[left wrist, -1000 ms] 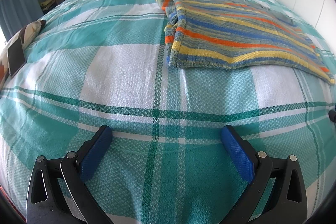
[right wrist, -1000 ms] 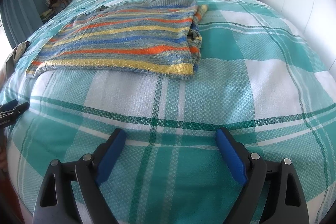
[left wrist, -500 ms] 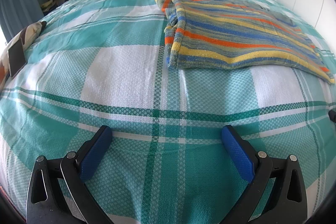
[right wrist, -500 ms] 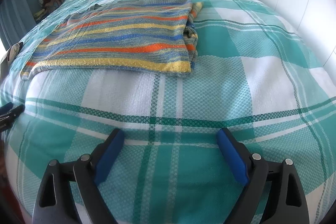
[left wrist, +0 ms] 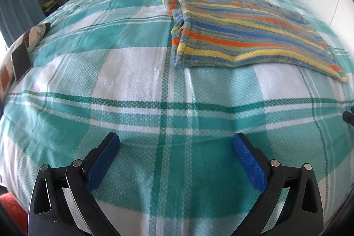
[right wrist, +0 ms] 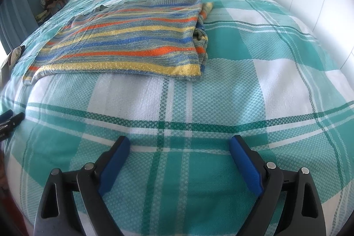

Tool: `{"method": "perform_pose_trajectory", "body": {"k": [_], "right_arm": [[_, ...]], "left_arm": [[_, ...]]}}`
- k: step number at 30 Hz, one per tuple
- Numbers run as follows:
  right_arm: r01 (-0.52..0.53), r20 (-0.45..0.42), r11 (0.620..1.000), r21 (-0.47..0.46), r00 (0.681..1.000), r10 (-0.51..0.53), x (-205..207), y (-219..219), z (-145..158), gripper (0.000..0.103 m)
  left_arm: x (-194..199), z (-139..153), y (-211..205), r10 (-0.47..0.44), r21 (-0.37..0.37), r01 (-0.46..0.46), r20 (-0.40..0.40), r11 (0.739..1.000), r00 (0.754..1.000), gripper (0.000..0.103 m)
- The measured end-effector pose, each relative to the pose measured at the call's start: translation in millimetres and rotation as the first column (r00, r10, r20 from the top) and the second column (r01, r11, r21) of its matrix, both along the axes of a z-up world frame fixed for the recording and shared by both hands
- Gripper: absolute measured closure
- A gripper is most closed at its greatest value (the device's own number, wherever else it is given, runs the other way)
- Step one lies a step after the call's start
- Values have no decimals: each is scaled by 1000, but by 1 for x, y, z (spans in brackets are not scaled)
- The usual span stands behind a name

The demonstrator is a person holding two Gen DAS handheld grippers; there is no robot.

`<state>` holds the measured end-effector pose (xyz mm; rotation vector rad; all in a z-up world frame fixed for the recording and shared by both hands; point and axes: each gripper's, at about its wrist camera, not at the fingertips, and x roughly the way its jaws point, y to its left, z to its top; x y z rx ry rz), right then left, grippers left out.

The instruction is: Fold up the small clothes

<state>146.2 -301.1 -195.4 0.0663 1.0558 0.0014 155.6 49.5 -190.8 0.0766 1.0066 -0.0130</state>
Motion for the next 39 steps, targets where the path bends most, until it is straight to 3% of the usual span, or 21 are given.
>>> {"method": "perform_pose_trajectory", "body": {"k": [3, 5, 8, 11, 13, 15, 17, 20, 22, 23, 24, 25, 26, 28, 31, 36, 39], "right_arm": [[8, 16, 993, 120, 1000, -10, -2, -19, 21, 11], [9, 55, 979, 202, 998, -20, 9, -40, 37, 11], [1, 58, 959, 282, 998, -18, 54, -69, 53, 12], [5, 46, 926, 378, 999, -24, 114, -98, 61, 18], [14, 4, 904, 426, 1000, -17, 156, -112, 57, 26], [35, -71, 893, 448, 997, -4, 196, -117, 46, 42], [68, -139, 875, 480, 990, -1, 227, -123, 31, 42], [83, -173, 856, 511, 985, 7, 260, -122, 16, 41], [85, -172, 851, 518, 985, 6, 271, -117, 9, 41], [90, -167, 846, 526, 986, -1, 277, -116, 6, 41], [93, -163, 838, 538, 987, -5, 282, -114, 2, 47], [94, -158, 836, 541, 987, -8, 286, -111, 2, 59], [101, -158, 853, 512, 987, -22, 289, -106, 3, 96], [89, -115, 875, 475, 993, -38, 287, -97, 17, 94], [-10, -19, 897, 441, 1000, 20, 280, -69, 57, 94], [-189, 88, 879, 437, 982, 168, 280, 15, 115, 94], [-274, 107, 866, 418, 962, 253, 292, 82, 125, 94]], "left_arm": [[-23, 32, -25, -88, -65, 92, 61, 994, 994, 2], [-29, 49, -59, -200, -98, 210, 103, 973, 974, 2], [-18, 62, -137, -413, -70, 423, 125, 903, 902, 2], [6, 62, -209, -551, -30, 560, 148, 828, 822, 2], [23, 55, -248, -605, -2, 610, 130, 792, 786, 2], [44, 41, -284, -633, 4, 635, 90, 772, 769, 3], [58, 30, -302, -646, -11, 648, 48, 762, 761, 4], [69, 14, -318, -660, 9, 660, 25, 752, 751, 5], [71, 8, -320, -669, 9, 669, 32, 743, 743, 22], [72, 7, -319, -670, -8, 671, 45, 741, 741, 43], [73, 8, -319, -665, -19, 667, 56, 745, 744, 72], [74, 10, -318, -650, -14, 652, 58, 758, 758, 86], [75, 13, -316, -634, -10, 636, 61, 772, 771, 94], [75, 27, -297, -598, -82, 605, 93, 792, 796, 94], [68, 53, -253, -511, -134, 532, 161, 836, 844, 95], [63, 80, -137, -277, -252, 319, 190, 913, 942, 95], [67, 76, -70, -142, -297, 183, 155, 937, 978, 95]]}}
